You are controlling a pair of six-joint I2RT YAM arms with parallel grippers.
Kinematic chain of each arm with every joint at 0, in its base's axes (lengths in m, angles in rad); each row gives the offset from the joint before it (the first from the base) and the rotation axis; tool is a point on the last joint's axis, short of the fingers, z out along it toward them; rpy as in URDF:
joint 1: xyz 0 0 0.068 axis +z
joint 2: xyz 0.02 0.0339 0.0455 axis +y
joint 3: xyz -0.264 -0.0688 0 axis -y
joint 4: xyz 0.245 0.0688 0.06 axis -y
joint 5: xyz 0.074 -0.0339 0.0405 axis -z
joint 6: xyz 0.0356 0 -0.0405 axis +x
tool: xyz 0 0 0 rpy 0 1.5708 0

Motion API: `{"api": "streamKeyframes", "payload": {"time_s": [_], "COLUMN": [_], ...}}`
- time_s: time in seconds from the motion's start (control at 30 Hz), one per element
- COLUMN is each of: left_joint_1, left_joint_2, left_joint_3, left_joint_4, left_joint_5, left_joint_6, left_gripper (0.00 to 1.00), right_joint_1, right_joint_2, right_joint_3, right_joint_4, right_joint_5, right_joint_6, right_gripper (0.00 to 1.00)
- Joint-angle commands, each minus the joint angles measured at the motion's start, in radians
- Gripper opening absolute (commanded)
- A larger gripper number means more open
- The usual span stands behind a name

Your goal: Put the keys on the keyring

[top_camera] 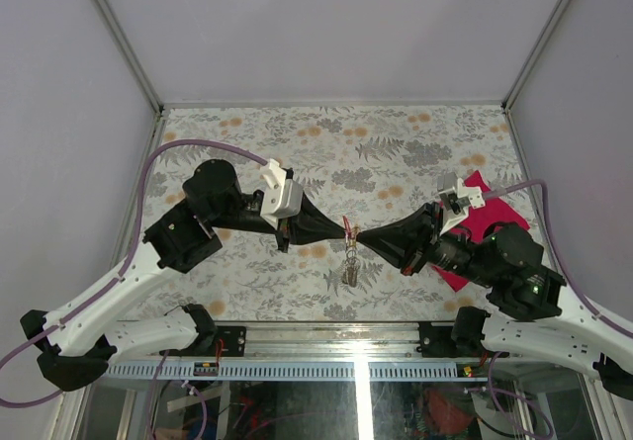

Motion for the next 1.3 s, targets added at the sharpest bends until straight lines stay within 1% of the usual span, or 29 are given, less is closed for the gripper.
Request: {"api": "streamKeyframes", "payload": {"time_s": [0.0,0.2,0.53,0.73,0.87,1.0,1.1,1.27], "left_joint_1": [0.004,0.004,0.004,0.004,0.004,0.004,0.002,-0.007], "left_joint_2": [-0.024,-0.025,-0.032,-0.018,-0.007,-0.003,-0.004,0.000], "left_joint_3": [0.022,0.024,0.022,0.031,0.037,0.038,0.032,0.030], "left_joint_4": [0.042,0.042,0.044,0.053,0.065,0.086,0.108,0.150], "left_joint_5": [-0.029,-0.041,-0.074,-0.015,0.060,0.110,0.119,0.124], "left_joint_6": [0.011,0.009,-0.004,-0.014,-0.025,-0.034,-0.039,-0.062], "left_gripper": [0.00,0.00,0.00,0.00,0.00,0.09,0.20,0.25], "right_joint_1": [0.005,0.005,0.005,0.006,0.005,0.006,0.005,0.005], "right_joint_2": [-0.051,-0.088,-0.101,-0.088,-0.093,-0.094,-0.079,-0.059], "right_joint_3": [0.081,0.113,0.146,0.147,0.140,0.135,0.132,0.130], "right_joint_4": [-0.003,-0.080,-0.139,-0.155,-0.168,-0.163,-0.146,-0.119], "right_joint_5": [-0.021,-0.004,-0.117,-0.172,-0.185,-0.182,-0.187,-0.202], "right_joint_6": [-0.051,-0.090,-0.150,-0.182,-0.215,-0.224,-0.215,-0.209], "right_gripper": [0.00,0.00,0.00,0.00,0.00,0.00,0.00,0.00]}}
